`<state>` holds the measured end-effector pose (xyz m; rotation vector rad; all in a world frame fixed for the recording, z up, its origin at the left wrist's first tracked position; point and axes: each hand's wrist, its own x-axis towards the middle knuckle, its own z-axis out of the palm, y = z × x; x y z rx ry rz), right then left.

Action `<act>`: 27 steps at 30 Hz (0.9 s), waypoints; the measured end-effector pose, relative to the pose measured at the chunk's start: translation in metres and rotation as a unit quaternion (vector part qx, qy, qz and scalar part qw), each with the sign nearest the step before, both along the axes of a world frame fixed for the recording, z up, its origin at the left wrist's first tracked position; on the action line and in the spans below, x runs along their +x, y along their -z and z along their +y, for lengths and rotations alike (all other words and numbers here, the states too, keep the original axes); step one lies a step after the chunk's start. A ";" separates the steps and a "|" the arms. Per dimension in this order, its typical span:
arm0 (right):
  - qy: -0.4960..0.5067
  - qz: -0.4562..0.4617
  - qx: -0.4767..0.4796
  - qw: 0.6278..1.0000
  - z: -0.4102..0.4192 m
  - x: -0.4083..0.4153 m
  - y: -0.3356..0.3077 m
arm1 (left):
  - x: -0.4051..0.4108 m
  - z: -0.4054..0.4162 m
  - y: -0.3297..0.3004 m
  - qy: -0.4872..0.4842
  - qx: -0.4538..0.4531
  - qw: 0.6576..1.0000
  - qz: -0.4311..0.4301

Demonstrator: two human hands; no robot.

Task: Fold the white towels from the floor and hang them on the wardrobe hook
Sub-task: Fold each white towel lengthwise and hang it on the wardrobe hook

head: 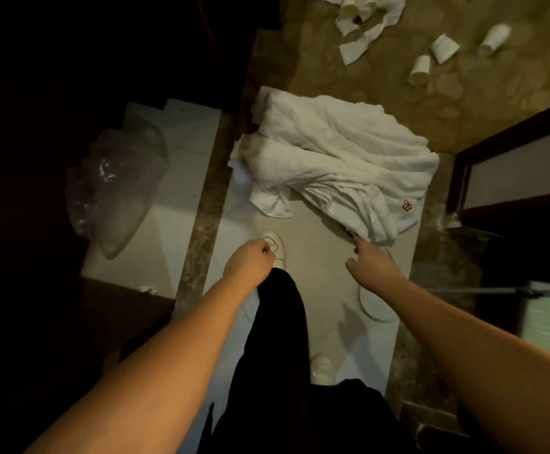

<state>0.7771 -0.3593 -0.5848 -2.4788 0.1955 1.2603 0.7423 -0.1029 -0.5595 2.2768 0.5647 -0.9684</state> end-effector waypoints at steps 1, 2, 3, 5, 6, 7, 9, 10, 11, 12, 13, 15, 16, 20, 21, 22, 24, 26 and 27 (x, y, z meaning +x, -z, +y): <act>0.006 -0.004 -0.004 1.000 0.006 0.016 0.011 | 0.021 0.008 0.014 -0.004 -0.006 1.000 0.005; 0.010 -0.006 -0.006 1.000 0.013 0.032 0.023 | 0.040 0.016 0.028 -0.006 -0.011 1.000 0.012; 0.010 -0.003 -0.009 1.000 0.020 0.047 0.034 | 0.059 0.025 0.040 -0.008 -0.014 1.000 0.021; 0.008 0.005 -0.012 1.000 0.035 0.079 0.056 | 0.096 0.042 0.064 -0.010 -0.015 0.999 0.033; 0.008 0.007 -0.010 1.000 0.043 0.095 0.066 | 0.113 0.051 0.076 -0.014 -0.016 0.999 0.035; 0.008 0.000 -0.007 1.000 0.051 0.111 0.075 | 0.129 0.059 0.087 -0.020 -0.019 0.999 0.037; 0.007 -0.032 0.001 0.999 0.068 0.143 0.094 | 0.157 0.074 0.111 -0.037 -0.028 0.998 0.048; 0.008 -0.045 0.002 0.999 0.076 0.158 0.104 | 0.169 0.080 0.125 -0.048 -0.032 0.997 0.055; 0.006 -0.052 0.001 0.999 0.083 0.171 0.113 | 0.180 0.086 0.138 -0.060 -0.035 0.996 0.063; 0.000 -0.054 0.001 0.999 0.090 0.183 0.123 | 0.190 0.091 0.153 -0.072 -0.037 0.994 0.071; -0.011 -0.056 0.001 0.998 0.097 0.195 0.133 | 0.199 0.096 0.168 -0.089 -0.040 0.992 0.076; -0.047 -0.059 -0.001 0.997 0.109 0.217 0.154 | 0.214 0.102 0.194 -0.133 -0.059 0.985 0.090; -0.065 -0.059 -0.003 0.996 0.115 0.227 0.164 | 0.220 0.103 0.205 -0.157 -0.075 0.980 0.096; -0.134 -0.060 -0.002 0.989 0.136 0.266 0.208 | 0.246 0.105 0.250 -0.270 -0.114 0.950 0.111; -0.150 -0.062 0.004 0.987 0.140 0.274 0.219 | 0.252 0.104 0.261 -0.290 -0.118 0.943 0.113; -0.164 -0.064 0.012 0.984 0.145 0.281 0.230 | 0.257 0.103 0.275 -0.300 -0.124 0.939 0.114; -0.193 -0.068 0.031 0.978 0.152 0.296 0.253 | 0.266 0.100 0.305 -0.323 -0.142 0.929 0.113; -0.214 -0.063 0.045 0.974 0.159 0.307 0.274 | 0.273 0.096 0.332 -0.343 -0.157 0.919 0.115; -0.218 -0.054 0.048 0.973 0.163 0.312 0.284 | 0.276 0.095 0.343 -0.350 -0.163 0.915 0.120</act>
